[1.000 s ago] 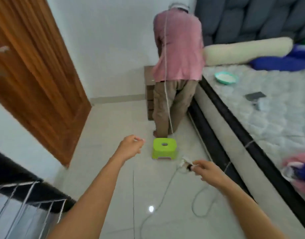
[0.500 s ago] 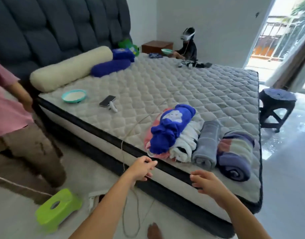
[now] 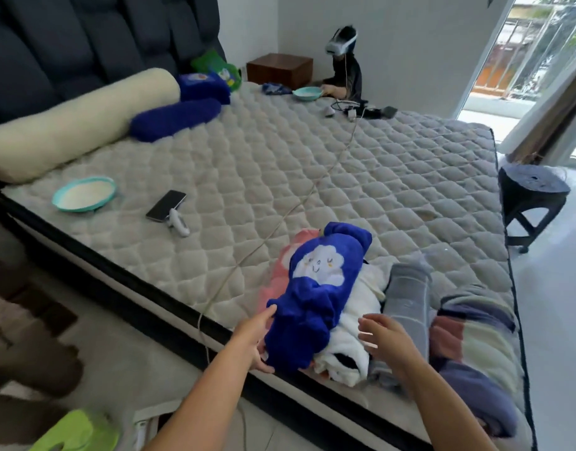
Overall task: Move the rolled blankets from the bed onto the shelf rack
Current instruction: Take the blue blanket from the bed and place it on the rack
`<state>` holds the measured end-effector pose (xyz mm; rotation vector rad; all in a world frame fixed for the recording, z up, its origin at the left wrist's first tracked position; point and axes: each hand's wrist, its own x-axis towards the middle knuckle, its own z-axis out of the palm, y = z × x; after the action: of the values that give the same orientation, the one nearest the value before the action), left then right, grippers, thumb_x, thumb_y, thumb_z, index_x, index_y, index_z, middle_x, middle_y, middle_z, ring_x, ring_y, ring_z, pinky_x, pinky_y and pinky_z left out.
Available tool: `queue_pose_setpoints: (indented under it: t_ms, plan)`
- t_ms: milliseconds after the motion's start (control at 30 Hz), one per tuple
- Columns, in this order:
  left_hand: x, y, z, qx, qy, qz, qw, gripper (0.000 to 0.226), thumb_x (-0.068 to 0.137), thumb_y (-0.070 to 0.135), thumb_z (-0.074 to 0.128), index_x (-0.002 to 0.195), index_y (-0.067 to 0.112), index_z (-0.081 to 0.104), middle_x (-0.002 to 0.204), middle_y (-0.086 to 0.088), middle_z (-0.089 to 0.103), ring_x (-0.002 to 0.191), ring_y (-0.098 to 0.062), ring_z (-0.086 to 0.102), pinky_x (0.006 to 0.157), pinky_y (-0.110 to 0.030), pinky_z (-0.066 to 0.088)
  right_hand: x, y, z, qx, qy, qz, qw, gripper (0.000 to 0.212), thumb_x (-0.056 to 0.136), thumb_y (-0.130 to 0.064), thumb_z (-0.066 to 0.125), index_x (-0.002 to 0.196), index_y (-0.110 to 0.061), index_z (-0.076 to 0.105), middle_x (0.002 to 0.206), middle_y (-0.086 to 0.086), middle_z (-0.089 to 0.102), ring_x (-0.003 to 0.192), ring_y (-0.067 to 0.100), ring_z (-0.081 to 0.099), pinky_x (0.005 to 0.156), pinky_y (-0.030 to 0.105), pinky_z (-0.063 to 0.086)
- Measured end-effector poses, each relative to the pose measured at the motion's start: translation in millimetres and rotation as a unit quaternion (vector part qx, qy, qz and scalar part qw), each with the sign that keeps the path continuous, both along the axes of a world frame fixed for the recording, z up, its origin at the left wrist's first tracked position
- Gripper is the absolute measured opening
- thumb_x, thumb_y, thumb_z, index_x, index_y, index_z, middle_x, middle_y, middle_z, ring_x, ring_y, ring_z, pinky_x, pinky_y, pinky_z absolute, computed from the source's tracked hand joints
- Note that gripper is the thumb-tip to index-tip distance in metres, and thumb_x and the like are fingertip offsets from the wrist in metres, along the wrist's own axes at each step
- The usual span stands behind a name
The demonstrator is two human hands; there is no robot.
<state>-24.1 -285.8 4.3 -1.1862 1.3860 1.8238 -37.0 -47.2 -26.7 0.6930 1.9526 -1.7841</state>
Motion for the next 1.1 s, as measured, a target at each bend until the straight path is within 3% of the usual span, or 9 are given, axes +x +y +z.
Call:
queue_pose_setpoints:
  t_ms: [233, 367, 433, 600, 733, 833, 900, 1033, 1100]
  plan:
    - [-33.7, 2.2, -14.0, 0.047, -0.066, -0.014, 0.997, 0.079, 0.076, 0.051, 0.071, 0.137, 0.008, 0.045, 0.142, -0.018, 0.046, 0.131, -0.042, 0.041, 0.107, -0.065, 0.029, -72.7, -23.3, -14.1, 0.0, -0.044, -0.041, 0.998, 0.039, 0.087, -0.031, 0.065, 0.115, -0.008, 0.052, 0.116, 0.014, 0.056, 0.105, 0.028, 0.055, 0.09, 0.041, 0.048]
    - [-56.7, 7.4, -12.6, 0.035, -0.077, -0.036, 0.996, 0.094, 0.071, 0.06, 0.071, 0.143, 0.009, 0.038, 0.15, -0.016, 0.036, 0.137, -0.043, 0.033, 0.107, -0.067, 0.024, -117.3, -25.2, -17.1, 0.015, -0.054, -0.036, 0.998, 0.048, 0.082, -0.038, 0.068, 0.114, -0.006, 0.054, 0.123, 0.017, 0.06, 0.1, 0.028, 0.06, 0.093, 0.045, 0.052]
    - [-68.5, 8.5, -14.2, 0.028, -0.089, -0.048, 0.994, 0.097, 0.067, 0.061, 0.073, 0.142, 0.009, 0.038, 0.151, -0.016, 0.036, 0.137, -0.044, 0.032, 0.109, -0.068, 0.023, -132.1, -27.7, -17.2, -0.006, -0.065, -0.026, 0.998, 0.057, 0.079, -0.037, 0.072, 0.122, -0.006, 0.052, 0.122, 0.01, 0.062, 0.101, 0.024, 0.059, 0.085, 0.039, 0.052]
    - [-87.6, 10.0, -20.2, 0.015, -0.12, -0.065, 0.991, 0.089, 0.069, 0.058, 0.074, 0.136, 0.007, 0.045, 0.146, -0.019, 0.042, 0.134, -0.044, 0.036, 0.111, -0.066, 0.023, -152.6, -34.4, -23.1, -0.003, -0.112, 0.007, 0.994, 0.098, 0.061, -0.05, 0.081, 0.14, -0.007, 0.04, 0.135, 0.008, 0.053, 0.119, 0.029, 0.053, 0.093, 0.039, 0.048]
    - [-96.8, 16.0, -18.7, 0.002, -0.139, -0.084, 0.987, 0.065, 0.075, 0.056, 0.07, 0.114, 0.006, 0.057, 0.131, -0.021, 0.053, 0.128, -0.041, 0.044, 0.11, -0.06, 0.03, -161.4, -35.1, -28.4, -0.041, -0.133, 0.003, 0.99, 0.087, 0.065, -0.041, 0.082, 0.136, -0.009, 0.045, 0.133, 0.007, 0.057, 0.114, 0.027, 0.055, 0.089, 0.037, 0.048]
    - [-101.6, 21.5, -17.5, -0.024, -0.136, -0.104, 0.985, 0.057, 0.076, 0.055, 0.07, 0.103, 0.007, 0.059, 0.136, -0.019, 0.053, 0.12, -0.039, 0.049, 0.109, -0.054, 0.032, -165.8, -31.2, -28.9, -0.08, -0.151, -0.005, 0.985, 0.083, 0.058, -0.036, 0.086, 0.13, -0.012, 0.052, 0.124, 0.007, 0.063, 0.108, 0.028, 0.06, 0.093, 0.041, 0.051]
    - [-104.0, 23.8, -17.7, -0.049, -0.134, -0.11, 0.984, 0.061, 0.073, 0.056, 0.072, 0.11, 0.009, 0.06, 0.131, -0.017, 0.056, 0.124, -0.04, 0.047, 0.109, -0.057, 0.032, -168.0, -29.3, -29.0, -0.093, -0.158, -0.007, 0.983, 0.081, 0.058, -0.035, 0.086, 0.128, -0.013, 0.052, 0.122, 0.007, 0.064, 0.108, 0.029, 0.06, 0.096, 0.044, 0.05]
    - [-106.2, 33.6, -10.1, -0.083, -0.12, -0.106, 0.984, 0.033, 0.086, 0.047, 0.061, 0.088, 0.014, 0.058, 0.086, -0.01, 0.059, 0.119, -0.039, 0.051, 0.108, -0.058, 0.033, -167.2, -28.7, -24.1, -0.137, -0.158, -0.024, 0.978, 0.061, 0.069, -0.028, 0.081, 0.121, -0.014, 0.054, 0.117, 0.008, 0.065, 0.107, 0.03, 0.06, 0.096, 0.046, 0.05]
    - [-106.1, 38.3, -4.2, -0.096, -0.103, -0.108, 0.984, 0.037, 0.085, 0.048, 0.062, 0.099, 0.014, 0.059, 0.095, -0.012, 0.06, 0.118, -0.038, 0.052, 0.108, -0.06, 0.033, -164.9, -27.7, -20.9, -0.165, -0.151, -0.032, 0.974, 0.043, 0.073, -0.026, 0.077, 0.11, -0.014, 0.058, 0.107, 0.008, 0.067, 0.1, 0.029, 0.062, 0.094, 0.045, 0.051]
